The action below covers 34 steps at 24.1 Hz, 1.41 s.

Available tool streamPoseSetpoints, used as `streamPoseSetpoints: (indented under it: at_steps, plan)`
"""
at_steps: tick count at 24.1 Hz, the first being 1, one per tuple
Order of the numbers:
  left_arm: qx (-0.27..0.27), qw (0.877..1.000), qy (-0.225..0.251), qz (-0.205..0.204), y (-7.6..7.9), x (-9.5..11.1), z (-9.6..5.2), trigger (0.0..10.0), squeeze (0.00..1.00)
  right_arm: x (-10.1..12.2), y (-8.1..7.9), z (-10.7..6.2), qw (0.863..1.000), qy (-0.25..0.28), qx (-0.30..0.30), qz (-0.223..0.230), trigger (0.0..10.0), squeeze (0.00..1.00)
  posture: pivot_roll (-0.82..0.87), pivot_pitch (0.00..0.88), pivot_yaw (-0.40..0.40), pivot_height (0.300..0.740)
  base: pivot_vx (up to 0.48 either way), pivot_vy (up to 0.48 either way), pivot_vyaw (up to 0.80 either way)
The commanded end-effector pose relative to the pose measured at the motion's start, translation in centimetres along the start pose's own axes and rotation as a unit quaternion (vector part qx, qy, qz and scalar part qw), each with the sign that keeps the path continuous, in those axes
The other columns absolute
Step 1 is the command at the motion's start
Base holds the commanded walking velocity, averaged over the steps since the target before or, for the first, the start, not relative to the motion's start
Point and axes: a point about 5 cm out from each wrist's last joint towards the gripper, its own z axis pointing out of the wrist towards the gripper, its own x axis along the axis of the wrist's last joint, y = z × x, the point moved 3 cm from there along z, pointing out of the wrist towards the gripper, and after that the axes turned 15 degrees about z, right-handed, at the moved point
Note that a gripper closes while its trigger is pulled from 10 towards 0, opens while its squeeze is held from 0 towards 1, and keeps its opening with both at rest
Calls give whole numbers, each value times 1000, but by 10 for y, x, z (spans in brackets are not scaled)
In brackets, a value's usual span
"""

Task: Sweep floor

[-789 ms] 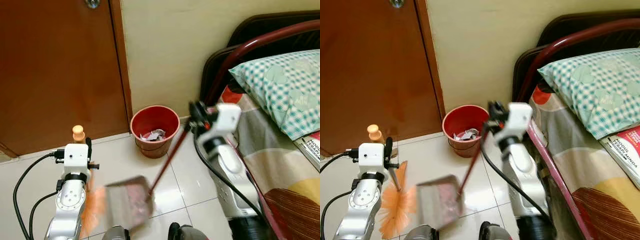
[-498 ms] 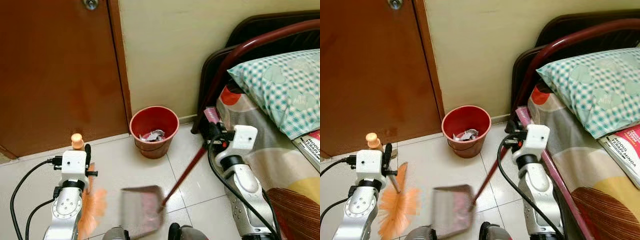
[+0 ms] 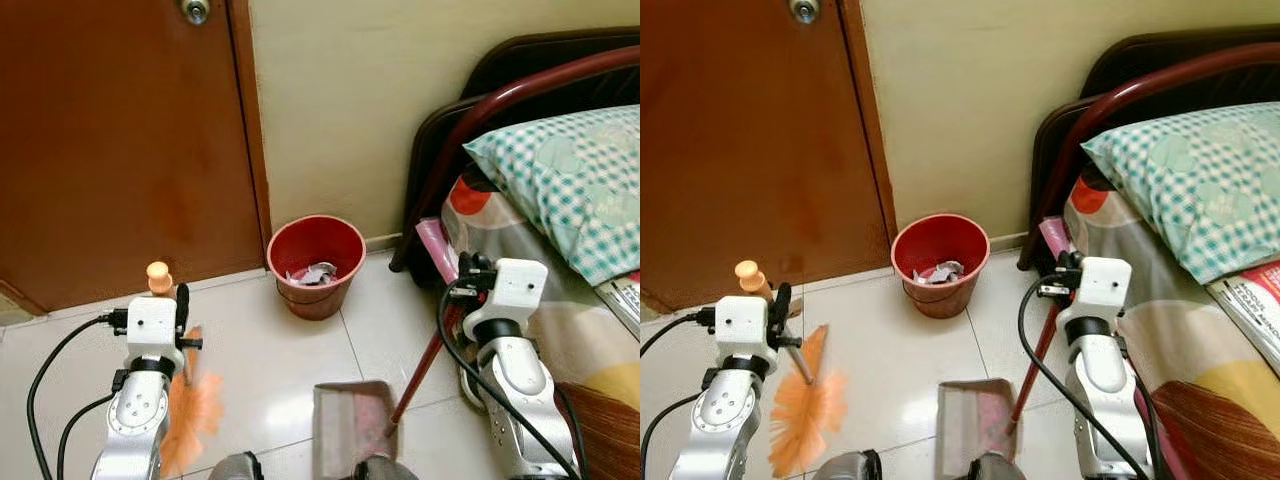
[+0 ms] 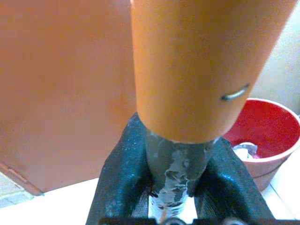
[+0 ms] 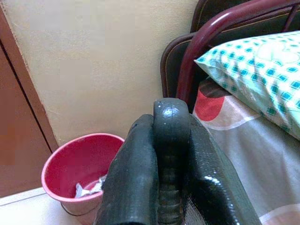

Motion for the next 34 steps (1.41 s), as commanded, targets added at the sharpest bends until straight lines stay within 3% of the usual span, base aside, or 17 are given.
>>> streamPoseSetpoints:
  at_steps: [1, 7, 30, 34]
  plan:
    - [1, 1000, 4, -13, -1, 5, 0, 10000, 0, -3, -1, -1, 1000, -4, 1, 8, 10000, 0, 69, 139, -8, 740, 0, 311, 0]
    - [5, 999, 23, -23, -5, 21, 6, 10000, 0, -8, -7, 0, 1000, -12, 10, 15, 10000, 0, 77, 143, -14, 740, 0, 407, -87]
    - [2, 999, 18, -28, -2, 24, 7, 10000, 0, -10, -7, 2, 1000, -12, 9, 7, 10000, 0, 73, 148, -12, 740, 0, 404, -481]
    - [-1, 999, 32, -17, -3, 32, 6, 10000, 0, -10, -7, 4, 1000, -12, 8, 5, 10000, 0, 73, 150, -13, 740, 0, 398, -428]
